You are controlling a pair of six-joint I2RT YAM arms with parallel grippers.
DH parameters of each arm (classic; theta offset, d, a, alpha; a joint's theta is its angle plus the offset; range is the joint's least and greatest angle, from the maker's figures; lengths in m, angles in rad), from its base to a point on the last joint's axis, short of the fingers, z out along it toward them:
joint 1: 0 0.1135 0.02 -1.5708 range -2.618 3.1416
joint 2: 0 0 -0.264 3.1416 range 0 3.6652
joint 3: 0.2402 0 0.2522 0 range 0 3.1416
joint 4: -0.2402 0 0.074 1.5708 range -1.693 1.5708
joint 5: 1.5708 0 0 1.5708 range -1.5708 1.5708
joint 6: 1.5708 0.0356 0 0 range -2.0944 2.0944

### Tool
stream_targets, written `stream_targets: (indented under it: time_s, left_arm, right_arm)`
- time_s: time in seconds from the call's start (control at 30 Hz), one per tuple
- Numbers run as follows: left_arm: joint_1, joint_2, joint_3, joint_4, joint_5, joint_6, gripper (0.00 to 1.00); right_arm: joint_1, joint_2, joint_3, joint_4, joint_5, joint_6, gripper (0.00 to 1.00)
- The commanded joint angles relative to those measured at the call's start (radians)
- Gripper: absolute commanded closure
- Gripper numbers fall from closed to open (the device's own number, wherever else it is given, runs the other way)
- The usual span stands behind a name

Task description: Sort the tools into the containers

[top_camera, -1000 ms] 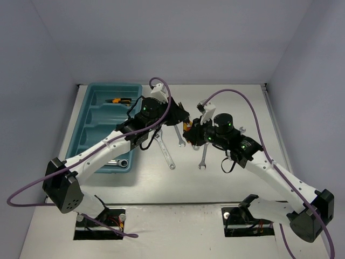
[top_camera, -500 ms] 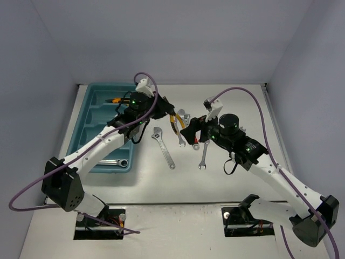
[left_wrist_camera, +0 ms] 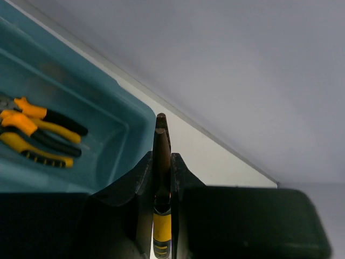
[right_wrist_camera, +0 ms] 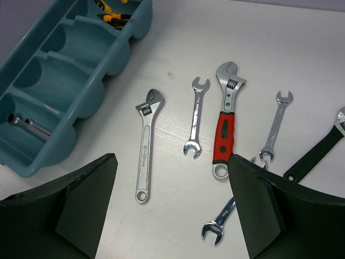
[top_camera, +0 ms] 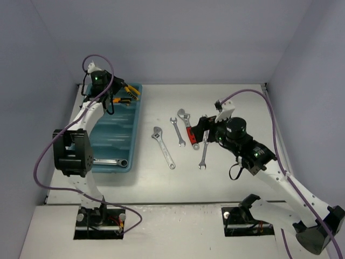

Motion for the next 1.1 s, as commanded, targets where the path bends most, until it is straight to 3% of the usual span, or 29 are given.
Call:
stream_targets:
  time_s: [0.0, 0.17, 0.37, 0.43, 0.57, 0.67, 0.77, 0.9, 1.07]
  left_arm:
    - [0.052, 0.176, 0.175, 0.151, 0.046, -0.127, 1.0]
    - [0.093, 0.285, 0.29, 0.164, 0.005, -0.124, 1.0]
    - [0.114, 0.326, 0.291, 0.161, -0.029, -0.14, 0.96]
    - [0.119, 0.333, 0.278, 0.161, -0.029, -0.136, 0.84]
    - [0.121, 0.331, 0.263, 0.158, -0.021, -0.113, 0.45]
    - [0.122, 0.307, 0.257, 0.121, -0.018, -0.082, 0.29]
    - [0.123, 0.259, 0.292, 0.024, 0.004, -0.015, 0.22]
    - [0.114, 0.156, 0.305, -0.12, 0.005, 0.088, 0.21]
    - [0.058, 0.01, 0.331, -0.38, -0.089, 0.305, 0.21]
  right_arm:
    - [-0.008, -0.012, 0.002, 0.036, 0.031, 0.001, 0.19]
    - [-0.01, -0.017, -0.007, 0.005, 0.023, 0.006, 0.19]
    - [-0.015, -0.015, -0.008, -0.016, 0.052, 0.003, 0.19]
    - [-0.017, -0.015, -0.005, -0.017, 0.059, -0.001, 0.19]
    - [-0.017, -0.008, -0.005, -0.023, 0.076, -0.008, 0.19]
    - [-0.018, -0.001, 0.0, -0.028, 0.094, -0.006, 0.19]
    - [-0.022, 0.002, 0.005, -0.041, 0.143, 0.005, 0.19]
    - [-0.048, 0.019, 0.012, -0.085, 0.227, 0.039, 0.2]
    - [-0.133, 0.066, 0.012, -0.136, 0.211, 0.094, 0.21]
